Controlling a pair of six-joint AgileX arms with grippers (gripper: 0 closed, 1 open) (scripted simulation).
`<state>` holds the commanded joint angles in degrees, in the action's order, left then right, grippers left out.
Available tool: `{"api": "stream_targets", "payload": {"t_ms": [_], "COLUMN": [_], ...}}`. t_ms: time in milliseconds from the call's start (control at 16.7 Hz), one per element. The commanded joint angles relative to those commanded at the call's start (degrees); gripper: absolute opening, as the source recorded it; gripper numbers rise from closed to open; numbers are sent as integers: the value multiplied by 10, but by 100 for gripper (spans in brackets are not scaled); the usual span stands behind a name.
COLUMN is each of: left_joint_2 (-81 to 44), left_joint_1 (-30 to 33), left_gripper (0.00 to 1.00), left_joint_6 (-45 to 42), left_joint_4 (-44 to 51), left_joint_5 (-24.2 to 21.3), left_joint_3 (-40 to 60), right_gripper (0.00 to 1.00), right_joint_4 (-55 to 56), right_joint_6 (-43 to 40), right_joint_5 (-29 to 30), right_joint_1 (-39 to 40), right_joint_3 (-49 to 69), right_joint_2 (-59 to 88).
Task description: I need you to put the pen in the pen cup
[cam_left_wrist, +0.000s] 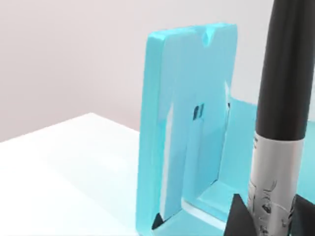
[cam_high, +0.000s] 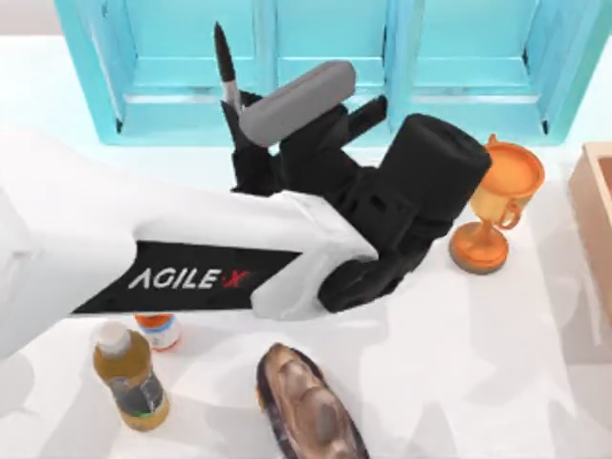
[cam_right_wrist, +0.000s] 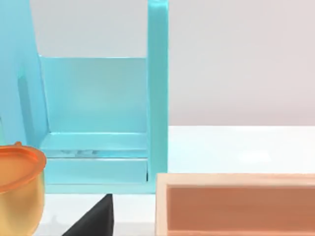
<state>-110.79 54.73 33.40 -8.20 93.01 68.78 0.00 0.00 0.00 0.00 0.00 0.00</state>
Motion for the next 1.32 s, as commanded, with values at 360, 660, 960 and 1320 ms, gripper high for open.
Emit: {"api": "stream_targets", "payload": {"t_ms": [360,660,960,1320], "left_joint_2": [-24,-13,-4,-4], "left_joint_1": [8,7,6,6], "left_gripper": [0,0,0,30], "left_joint_6": [-1,23,44,44], "left_joint_4": [-62,-7,41,41], "left_joint_5": [-23,-6,9,9], "left_joint_3": [0,4,7,7], "right_gripper": [100,100,100,100], "right_joint_4": [0,0,0,0], "right_joint_6": [0,0,0,0], "right_joint_5": [0,0,0,0], "right_joint_1": [0,0,0,0], "right_joint_3": [0,0,0,0], "right_joint_2": [0,0,0,0]}}
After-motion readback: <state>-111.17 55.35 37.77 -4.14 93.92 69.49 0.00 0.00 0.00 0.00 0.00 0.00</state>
